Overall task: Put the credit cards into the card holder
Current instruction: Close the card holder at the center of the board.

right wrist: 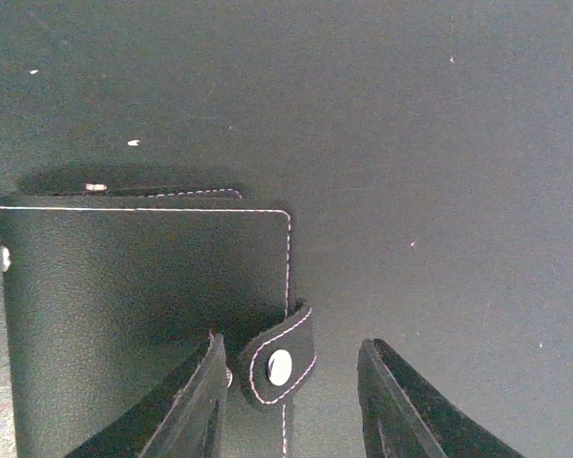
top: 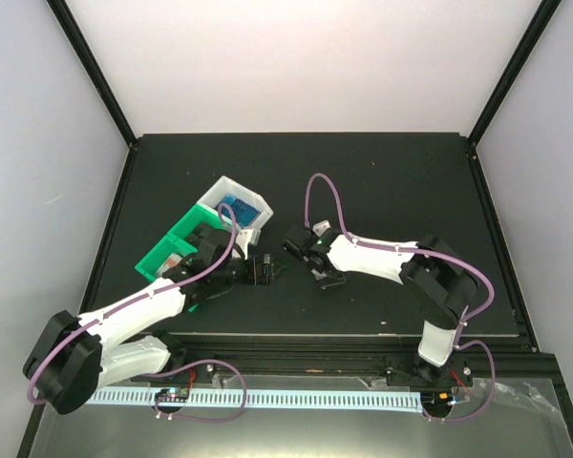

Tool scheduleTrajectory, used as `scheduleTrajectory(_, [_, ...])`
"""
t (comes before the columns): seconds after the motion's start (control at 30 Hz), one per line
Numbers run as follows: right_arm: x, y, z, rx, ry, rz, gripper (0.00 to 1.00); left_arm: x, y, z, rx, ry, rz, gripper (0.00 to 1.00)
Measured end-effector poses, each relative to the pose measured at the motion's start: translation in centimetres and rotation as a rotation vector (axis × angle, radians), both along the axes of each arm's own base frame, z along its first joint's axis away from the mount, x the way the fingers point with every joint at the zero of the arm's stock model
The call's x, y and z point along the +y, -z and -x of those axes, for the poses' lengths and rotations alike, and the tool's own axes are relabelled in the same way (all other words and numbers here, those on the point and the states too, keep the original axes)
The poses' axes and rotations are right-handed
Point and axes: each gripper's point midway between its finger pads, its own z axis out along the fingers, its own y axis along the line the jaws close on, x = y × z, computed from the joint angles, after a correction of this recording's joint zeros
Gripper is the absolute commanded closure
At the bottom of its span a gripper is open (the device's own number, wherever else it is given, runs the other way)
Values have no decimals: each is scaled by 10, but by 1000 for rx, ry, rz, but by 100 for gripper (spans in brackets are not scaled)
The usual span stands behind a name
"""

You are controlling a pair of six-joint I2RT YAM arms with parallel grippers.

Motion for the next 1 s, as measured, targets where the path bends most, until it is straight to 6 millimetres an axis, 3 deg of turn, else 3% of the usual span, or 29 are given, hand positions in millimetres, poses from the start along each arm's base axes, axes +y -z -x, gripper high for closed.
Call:
scheduleTrajectory(0.2, [-1,-1,-1,-8,2,13,71,0,1,0,4,0,-2,5])
scheduleTrajectory(0.33, [-1,-2,-2,-11,0,13,64,0,1,0,4,-1,-2,4])
scheduleTrajectory(0.7, [2,3,-3,1,-5,19,64,0,2,0,5,-1,-3,5])
scheduleTrajectory(1.0, [1,3,-3,0,-1,20,84,0,2,0,6,-1,-4,5])
